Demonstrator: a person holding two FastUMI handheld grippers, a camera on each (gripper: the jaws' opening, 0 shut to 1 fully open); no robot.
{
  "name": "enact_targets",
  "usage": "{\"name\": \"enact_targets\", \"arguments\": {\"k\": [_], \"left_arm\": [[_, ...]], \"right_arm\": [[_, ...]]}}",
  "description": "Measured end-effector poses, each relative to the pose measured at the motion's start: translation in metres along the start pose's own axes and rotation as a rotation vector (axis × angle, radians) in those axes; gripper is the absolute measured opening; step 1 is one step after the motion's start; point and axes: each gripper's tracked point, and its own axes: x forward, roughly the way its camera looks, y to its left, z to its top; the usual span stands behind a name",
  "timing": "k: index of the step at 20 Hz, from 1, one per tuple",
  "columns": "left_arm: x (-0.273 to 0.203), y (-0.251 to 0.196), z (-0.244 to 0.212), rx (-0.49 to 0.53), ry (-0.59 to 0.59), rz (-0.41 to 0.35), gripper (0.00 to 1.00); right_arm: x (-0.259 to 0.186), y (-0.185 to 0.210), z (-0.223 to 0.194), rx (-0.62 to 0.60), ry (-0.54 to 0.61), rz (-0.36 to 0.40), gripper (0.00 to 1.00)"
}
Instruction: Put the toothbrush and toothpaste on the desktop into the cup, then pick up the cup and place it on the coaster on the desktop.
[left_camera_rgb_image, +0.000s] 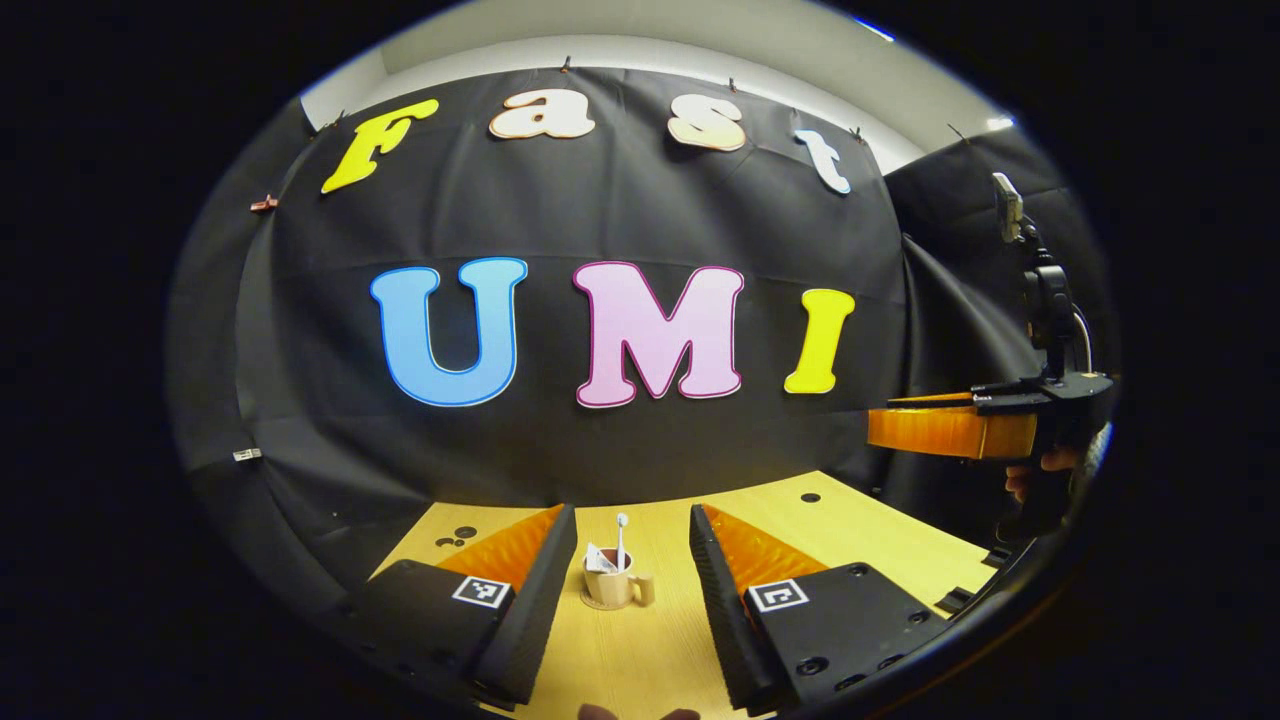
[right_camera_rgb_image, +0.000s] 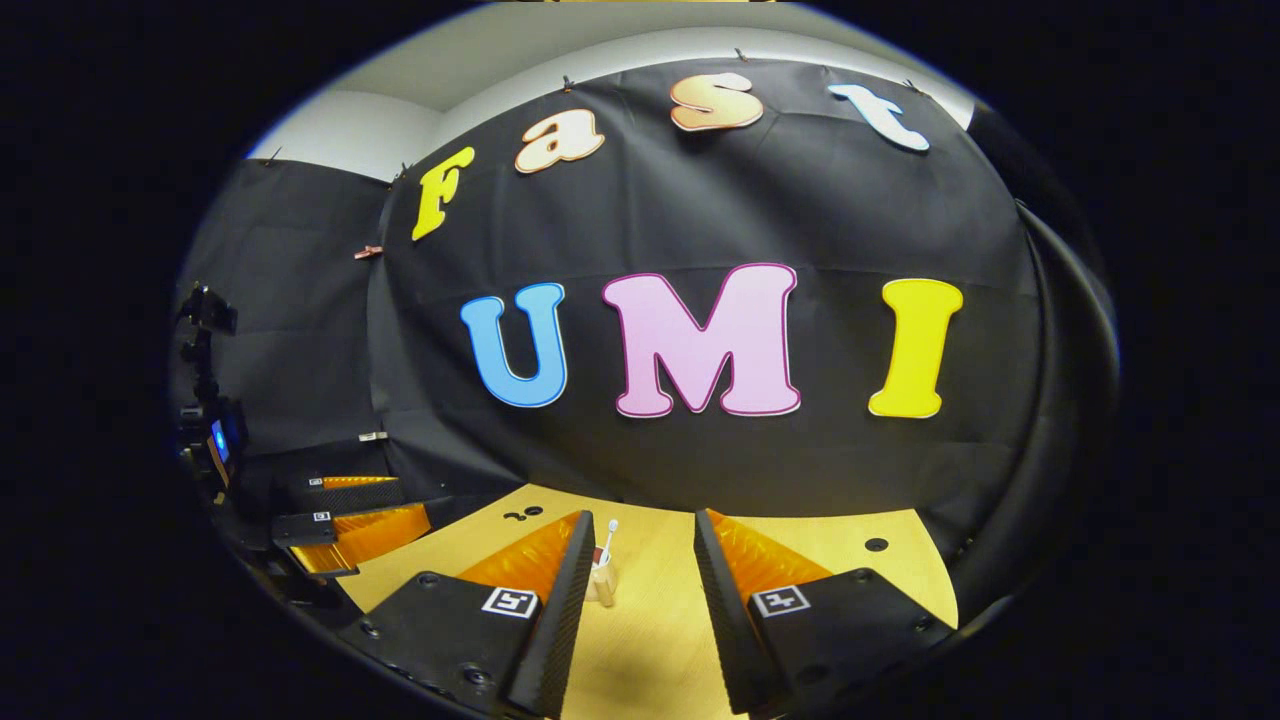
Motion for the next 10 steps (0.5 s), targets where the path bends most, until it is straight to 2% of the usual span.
{"name": "enact_targets", "arguments": {"k": [10], "left_arm": [[-0.0019,0.0050,-0.0072,-0.008,0.034,0.010,0.72]], "right_arm": [[-0.0039,0.0062,-0.0032,0.012,0.008,0.006,0.62]]}}
